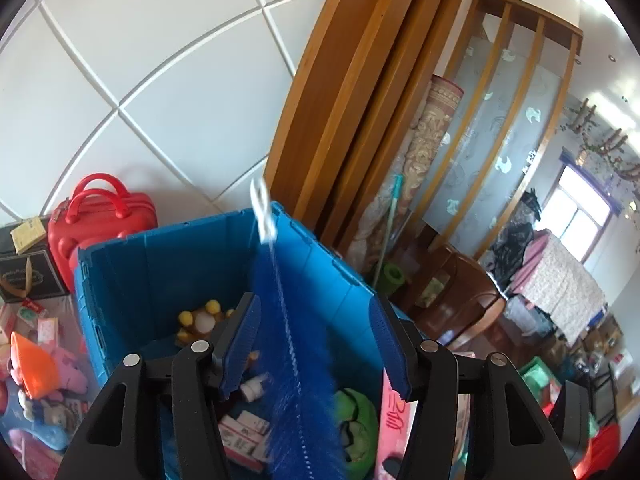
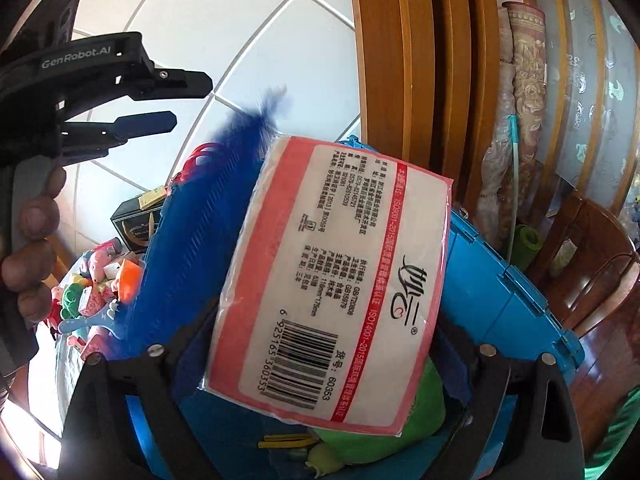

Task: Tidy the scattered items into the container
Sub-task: 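Open both tools to drop the brush and tissue pack into the crate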

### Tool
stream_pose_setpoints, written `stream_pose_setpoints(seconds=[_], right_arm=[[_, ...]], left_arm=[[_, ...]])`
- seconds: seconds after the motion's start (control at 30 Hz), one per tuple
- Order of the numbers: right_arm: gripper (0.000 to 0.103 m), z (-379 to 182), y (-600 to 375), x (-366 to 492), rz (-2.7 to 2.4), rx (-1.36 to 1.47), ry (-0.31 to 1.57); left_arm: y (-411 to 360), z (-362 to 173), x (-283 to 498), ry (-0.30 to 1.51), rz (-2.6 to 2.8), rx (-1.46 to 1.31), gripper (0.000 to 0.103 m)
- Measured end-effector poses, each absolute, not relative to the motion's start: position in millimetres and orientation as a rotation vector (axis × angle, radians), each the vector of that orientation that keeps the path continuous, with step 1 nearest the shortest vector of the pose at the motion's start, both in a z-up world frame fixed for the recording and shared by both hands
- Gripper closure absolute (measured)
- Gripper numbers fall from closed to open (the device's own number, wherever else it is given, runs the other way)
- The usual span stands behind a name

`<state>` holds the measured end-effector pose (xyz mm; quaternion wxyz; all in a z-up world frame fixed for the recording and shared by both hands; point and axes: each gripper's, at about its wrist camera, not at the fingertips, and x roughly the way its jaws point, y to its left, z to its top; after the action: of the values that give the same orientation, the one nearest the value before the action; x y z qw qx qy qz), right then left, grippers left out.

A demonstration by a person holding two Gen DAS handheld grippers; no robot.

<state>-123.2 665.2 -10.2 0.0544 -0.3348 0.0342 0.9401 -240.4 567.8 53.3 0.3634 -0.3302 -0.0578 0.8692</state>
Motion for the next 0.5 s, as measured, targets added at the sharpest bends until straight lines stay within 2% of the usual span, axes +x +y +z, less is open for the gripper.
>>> stream_pose_setpoints(seconds=[0.1, 0.23, 0.5], right_arm=[[0.007, -11, 665, -126, 2.861, -1.019, 0.104], [0.001, -12, 661, -129, 2.864, -1.019, 0.081], [0.0, -10, 656, -135, 2.867, -1.025, 0.07]], left_arm=[[566, 53, -243, -0.149, 2.241, -0.852, 0.047], [560, 51, -246, -0.144, 2.254, -0.859, 0.047], [541, 50, -246, -0.158, 2.274, -0.859, 0.047]])
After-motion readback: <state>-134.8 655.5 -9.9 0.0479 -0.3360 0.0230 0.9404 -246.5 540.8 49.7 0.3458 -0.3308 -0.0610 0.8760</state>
